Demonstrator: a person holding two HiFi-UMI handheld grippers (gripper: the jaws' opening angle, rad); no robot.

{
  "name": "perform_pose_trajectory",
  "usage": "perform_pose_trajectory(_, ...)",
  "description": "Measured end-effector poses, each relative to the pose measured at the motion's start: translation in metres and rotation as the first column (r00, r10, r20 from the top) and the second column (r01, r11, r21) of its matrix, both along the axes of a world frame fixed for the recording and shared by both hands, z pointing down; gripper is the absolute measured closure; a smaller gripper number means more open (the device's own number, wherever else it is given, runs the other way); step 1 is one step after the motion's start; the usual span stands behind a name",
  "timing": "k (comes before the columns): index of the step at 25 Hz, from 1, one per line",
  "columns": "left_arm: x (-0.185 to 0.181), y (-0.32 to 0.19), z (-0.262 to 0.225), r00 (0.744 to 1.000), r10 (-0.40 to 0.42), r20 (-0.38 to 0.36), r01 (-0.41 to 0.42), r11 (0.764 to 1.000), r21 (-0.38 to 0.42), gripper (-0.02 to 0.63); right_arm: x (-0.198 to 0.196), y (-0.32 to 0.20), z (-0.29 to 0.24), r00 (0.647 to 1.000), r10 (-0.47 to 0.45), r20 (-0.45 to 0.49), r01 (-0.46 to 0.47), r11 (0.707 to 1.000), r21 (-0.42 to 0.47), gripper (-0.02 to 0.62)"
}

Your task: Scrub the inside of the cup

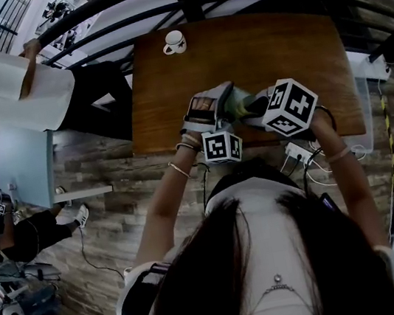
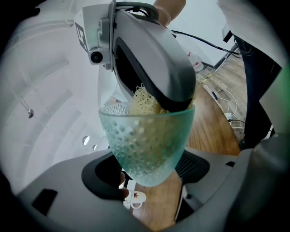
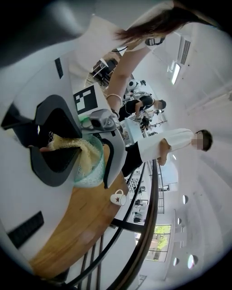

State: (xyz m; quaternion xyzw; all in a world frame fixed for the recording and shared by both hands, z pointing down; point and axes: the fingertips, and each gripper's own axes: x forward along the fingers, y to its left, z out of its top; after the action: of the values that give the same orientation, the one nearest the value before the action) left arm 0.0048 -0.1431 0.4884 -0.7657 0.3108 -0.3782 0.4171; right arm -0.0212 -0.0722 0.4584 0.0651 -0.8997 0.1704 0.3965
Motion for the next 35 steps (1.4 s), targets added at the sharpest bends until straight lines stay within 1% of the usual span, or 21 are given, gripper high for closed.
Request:
perform_pose_trajectory(4,-0.002,0.001,0.003,1.000,0.006,-0.003,-0.006,1.000,0.004,0.256,-0.002,0.001,0.001,0.998,-0.024,-0.054,0.027,0.998,0.054,0.515)
perform_pose_trajectory(10,-0.005,0.000,0.002,1.000,-0.003,0.002,0.003,1.000,0.005,0.256,-0.001,-0.002,0.002,0.994,-0.031,-0.103,0.042,0.994,0.102,0.515)
perform_pose_trajectory(13,-0.004,0.000,0.000,1.000,-0.011,0.005,0.011,1.000,0.006,0.256,0.002,-0.002,0.003,0.994,-0.023,-0.106,0.035,0.993,0.114,0.515)
perform_pose_trajectory(15,-0.003,0.000,0.000,1.000,-0.022,0.000,0.022,1.000,0.002,0.256,0.005,-0.002,0.003,0.995,-0.004,-0.096,0.015,0.993,0.118,0.515)
perform_pose_trajectory(20,-0.003,-0.007,0.002,0.995,-0.070,-0.065,0.066,0.996,-0.062,0.256,0.009,-0.014,-0.002,0.996,0.071,-0.046,-0.066,0.992,0.107,0.515)
perform_pose_trajectory(26,-0.003,-0.013,0.009,0.988,-0.111,-0.110,0.098,0.988,-0.120,0.256,0.014,-0.024,-0.002,0.991,0.133,-0.012,-0.131,0.986,0.104,0.515)
perform_pose_trajectory(30,0.000,-0.014,0.015,0.977,-0.151,-0.150,0.123,0.975,-0.183,0.256,0.019,-0.026,-0.004,0.985,0.172,0.006,-0.172,0.980,0.103,0.515)
perform_pose_trajectory(35,-0.001,-0.019,0.019,0.965,-0.200,-0.170,0.155,0.957,-0.245,0.256,0.022,-0.033,-0.007,0.979,0.204,0.016,-0.205,0.973,0.103,0.515)
